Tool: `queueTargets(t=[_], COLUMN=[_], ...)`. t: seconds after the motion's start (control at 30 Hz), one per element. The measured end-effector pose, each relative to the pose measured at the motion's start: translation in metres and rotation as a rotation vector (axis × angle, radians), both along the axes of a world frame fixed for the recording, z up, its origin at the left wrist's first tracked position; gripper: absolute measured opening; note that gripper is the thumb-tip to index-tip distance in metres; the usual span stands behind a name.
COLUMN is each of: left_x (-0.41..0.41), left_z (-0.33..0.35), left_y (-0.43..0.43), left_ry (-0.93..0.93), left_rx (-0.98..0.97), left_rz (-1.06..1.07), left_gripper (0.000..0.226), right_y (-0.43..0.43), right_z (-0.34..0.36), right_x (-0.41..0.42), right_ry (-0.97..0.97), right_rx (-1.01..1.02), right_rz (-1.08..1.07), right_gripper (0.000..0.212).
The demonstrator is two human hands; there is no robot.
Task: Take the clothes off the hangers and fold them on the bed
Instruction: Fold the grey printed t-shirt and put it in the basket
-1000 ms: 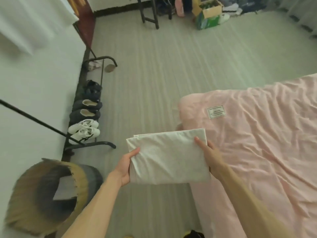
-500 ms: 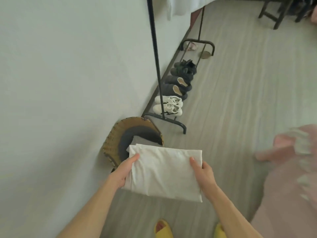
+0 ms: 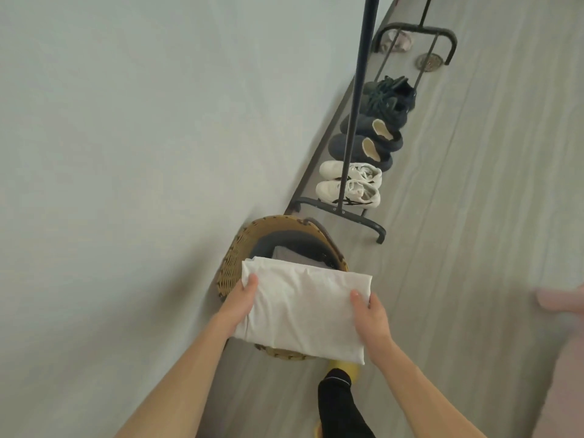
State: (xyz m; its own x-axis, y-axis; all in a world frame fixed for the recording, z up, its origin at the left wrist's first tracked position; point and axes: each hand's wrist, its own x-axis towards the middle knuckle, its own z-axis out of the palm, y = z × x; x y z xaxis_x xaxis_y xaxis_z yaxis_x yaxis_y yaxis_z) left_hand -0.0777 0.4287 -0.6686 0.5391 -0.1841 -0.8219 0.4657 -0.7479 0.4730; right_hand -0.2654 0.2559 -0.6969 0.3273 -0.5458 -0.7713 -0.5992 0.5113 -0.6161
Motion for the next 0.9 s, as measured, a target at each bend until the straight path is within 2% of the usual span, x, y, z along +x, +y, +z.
queueTargets(t=[0.33,0.5,0.73,0.8,0.87,0.9], left_x=[0.079,0.113,0.14,0.147,0.15,0.147], left_z=[-0.156,-0.247,-0.361,-0.381,-0.392,-0.395], left_y=[-0.02,-0.024,-0.039,-0.037,-0.029,-0.023], left_ry=[-0.011,0.005,-0.003,-0.098,-0.328,-0.457], left_rx=[0.167,0.186,0.128,0.148,0.221,0.26], left_rz=[-0.178,-0.27,-0.333,-0.374,-0.482,-0.607], left_gripper=[0.062,0.062,0.056,0.051,0.045,0.044], right_y=[0.028,0.031,0.022,0.02,0.023,0.026], right_z=[-0.145,-0.229,-0.352,-0.374,-0.386,-0.388], right_x=[0.088,0.114,0.139,0.139,0.137,0.135], right_ry=[0.205,0.283,0.342,0.391,0.459,0.48], right_rx=[0.013,0.041,-0.084,-0.12,-0.194,-0.249], right_rz=[0.137,0.023,-0.099,-0.031,0.135,0.227], right_gripper=[0.041,0.044,0.047,0.054,0.065,0.069])
